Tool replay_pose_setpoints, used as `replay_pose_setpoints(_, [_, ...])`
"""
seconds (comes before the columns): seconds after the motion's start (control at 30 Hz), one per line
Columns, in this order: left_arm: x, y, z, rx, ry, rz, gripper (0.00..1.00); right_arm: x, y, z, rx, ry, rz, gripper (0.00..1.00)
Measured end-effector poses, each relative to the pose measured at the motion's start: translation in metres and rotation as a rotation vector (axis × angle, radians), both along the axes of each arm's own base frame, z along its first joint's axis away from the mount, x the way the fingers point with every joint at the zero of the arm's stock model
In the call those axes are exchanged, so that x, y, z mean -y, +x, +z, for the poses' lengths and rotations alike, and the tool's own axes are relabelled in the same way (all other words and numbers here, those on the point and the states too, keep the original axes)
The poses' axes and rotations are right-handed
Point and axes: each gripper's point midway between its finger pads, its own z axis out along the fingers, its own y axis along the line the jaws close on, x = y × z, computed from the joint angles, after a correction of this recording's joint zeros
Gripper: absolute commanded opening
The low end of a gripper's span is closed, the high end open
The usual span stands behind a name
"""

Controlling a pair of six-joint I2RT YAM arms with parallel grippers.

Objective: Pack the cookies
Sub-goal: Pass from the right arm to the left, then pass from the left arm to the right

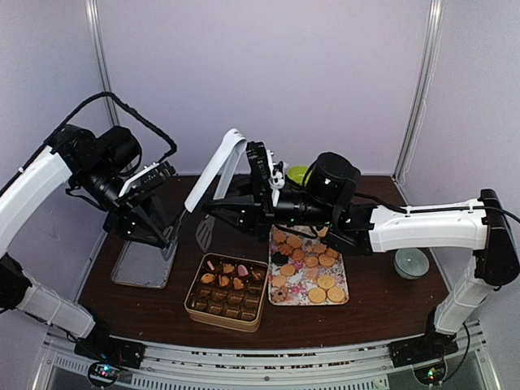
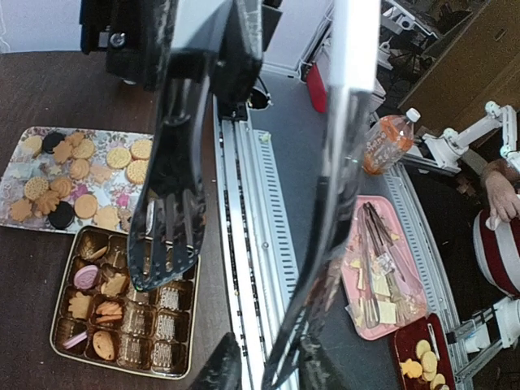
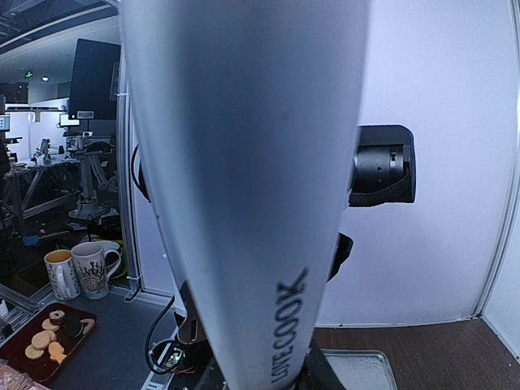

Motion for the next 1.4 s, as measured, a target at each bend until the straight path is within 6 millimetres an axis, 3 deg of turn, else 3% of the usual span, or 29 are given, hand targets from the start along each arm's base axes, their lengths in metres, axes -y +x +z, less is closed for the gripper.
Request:
replay_pose_setpoints(0.1, [0.001,-0.003,0.001,-0.027,-0.009,-0.014,0.17,-0.004,0.000,0.000,0.004,-0.004,0.010,0.21])
replay_pose_setpoints(0.17, [0.001,-0.005,0.001,-0.047,-0.011,-0.020,0.01,-0.007,0.001,0.001,0.004,-0.004,0.017,0.32])
replay_pose_setpoints(0.3, [0.002,-0.008,0.001,-0.045,-0.023,-0.045,0.00,-0.011,0.010,0.006,-0.029,0.015,-0.008,0.55])
replay_pose_setpoints(0.33, [0.002,-0.008,0.002,-0.046,-0.024,-0.045,0.00,-0.010,0.014,0.006,-0.041,0.018,-0.014,0.64])
replay_pose_setpoints(0.4, [0.001,-0.008,0.002,-0.049,-0.020,-0.041,0.00,-0.010,0.017,0.006,-0.060,0.023,-0.022,0.96])
replay_pose_setpoints(0.43, [0.001,-0.007,0.001,-0.049,-0.020,-0.040,0.00,-0.010,0.017,0.006,-0.073,0.024,-0.019,0.99])
replay_pose_setpoints(0.53, [0.001,-0.009,0.003,-0.053,-0.021,-0.045,0.00,-0.009,0.022,0.003,-0.078,0.024,-0.035,1.00])
replay_pose_setpoints(0.73, [-0.001,-0.005,0.001,-0.034,-0.002,-0.034,0.00,0.008,0.026,-0.028,-0.156,-0.028,-0.003,1.00])
replay_pose_setpoints(0.9, [-0.001,0.003,-0.005,-0.004,0.033,-0.008,0.00,0.019,0.032,-0.018,-0.231,0.011,0.036,1.00])
replay_pose_setpoints(1.1, [-0.001,0.018,-0.015,0.083,0.064,0.039,0.00,0.016,0.029,0.003,-0.274,0.034,0.050,1.00])
replay_pose_setpoints(1.4, [-0.001,0.025,-0.021,0.113,0.079,0.052,0.00,0.004,0.022,-0.004,-0.347,-0.012,0.033,0.78])
